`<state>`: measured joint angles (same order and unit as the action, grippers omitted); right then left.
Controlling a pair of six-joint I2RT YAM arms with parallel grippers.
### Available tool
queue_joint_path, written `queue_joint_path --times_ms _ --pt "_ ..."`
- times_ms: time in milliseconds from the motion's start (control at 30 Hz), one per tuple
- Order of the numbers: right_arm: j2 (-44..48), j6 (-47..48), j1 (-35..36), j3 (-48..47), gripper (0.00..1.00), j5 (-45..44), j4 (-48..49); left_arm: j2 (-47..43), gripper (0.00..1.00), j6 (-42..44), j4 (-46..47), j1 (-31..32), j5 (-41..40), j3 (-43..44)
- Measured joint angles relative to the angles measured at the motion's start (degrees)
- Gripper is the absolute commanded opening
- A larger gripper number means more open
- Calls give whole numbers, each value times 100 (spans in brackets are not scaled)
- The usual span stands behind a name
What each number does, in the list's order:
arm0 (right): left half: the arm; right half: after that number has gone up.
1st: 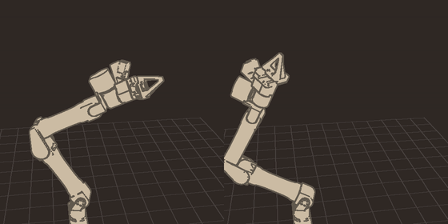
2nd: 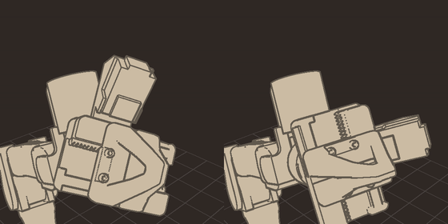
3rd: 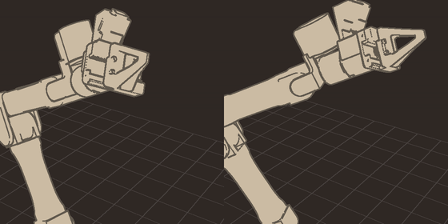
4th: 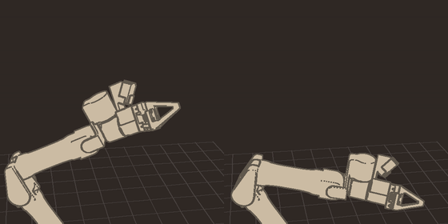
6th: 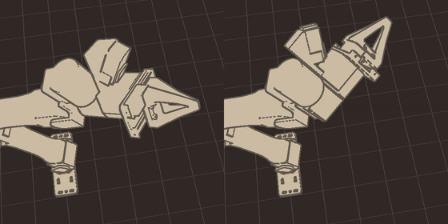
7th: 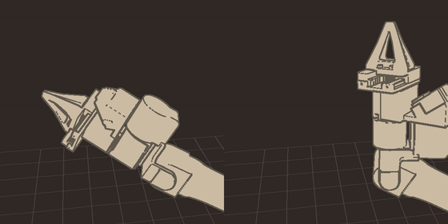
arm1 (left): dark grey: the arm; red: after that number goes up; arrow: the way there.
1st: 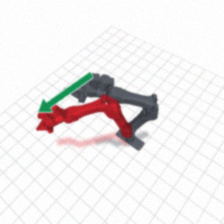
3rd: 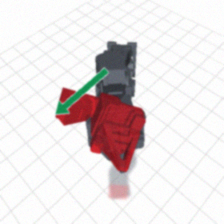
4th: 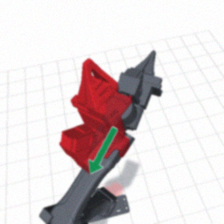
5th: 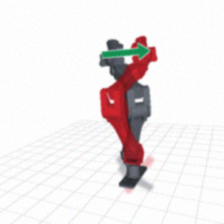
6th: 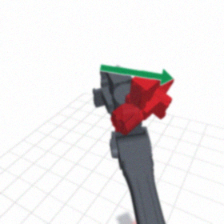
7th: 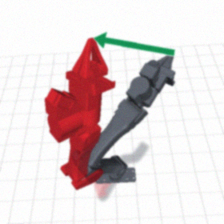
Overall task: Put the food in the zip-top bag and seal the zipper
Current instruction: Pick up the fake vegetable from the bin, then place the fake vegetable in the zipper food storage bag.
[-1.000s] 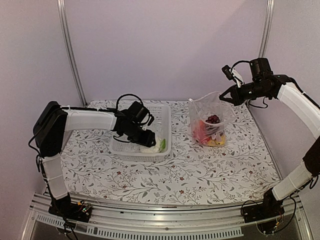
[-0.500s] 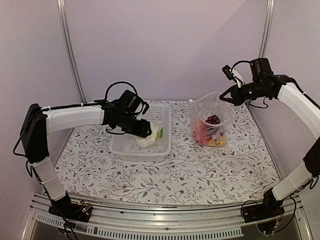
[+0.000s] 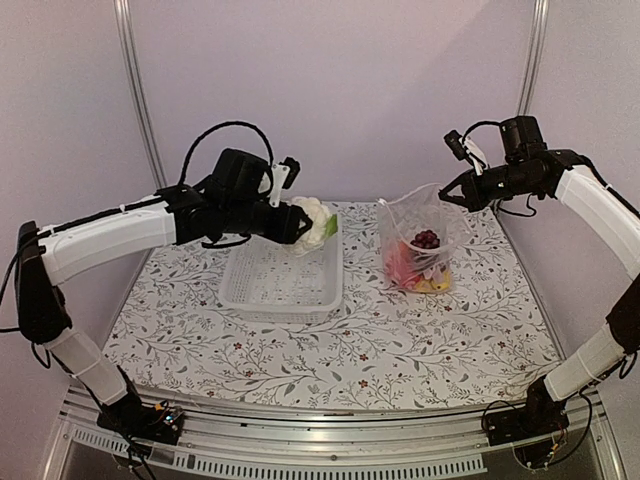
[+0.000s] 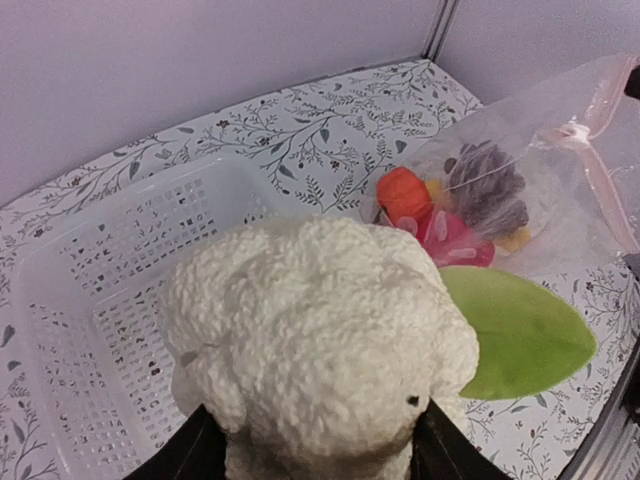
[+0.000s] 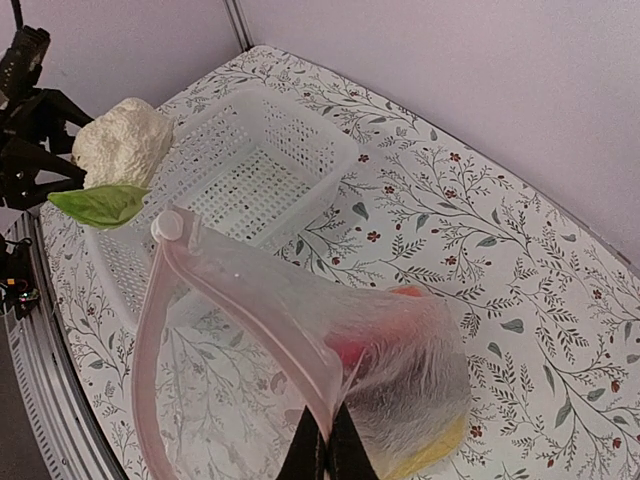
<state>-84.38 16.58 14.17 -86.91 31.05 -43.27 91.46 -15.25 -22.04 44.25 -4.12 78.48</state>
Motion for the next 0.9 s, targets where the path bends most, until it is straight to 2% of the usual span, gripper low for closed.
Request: queue_joint_path --times_ms 233,500,900 --pt "0 0 13 0 0 0 -2 -374 40 592 1298 654 46 -125" --pt "0 0 42 0 0 0 -2 -326 40 1121 2717 1099 310 -155" --pt "0 -2 44 0 0 2 -4 835 42 1416 4011 1314 1438 422"
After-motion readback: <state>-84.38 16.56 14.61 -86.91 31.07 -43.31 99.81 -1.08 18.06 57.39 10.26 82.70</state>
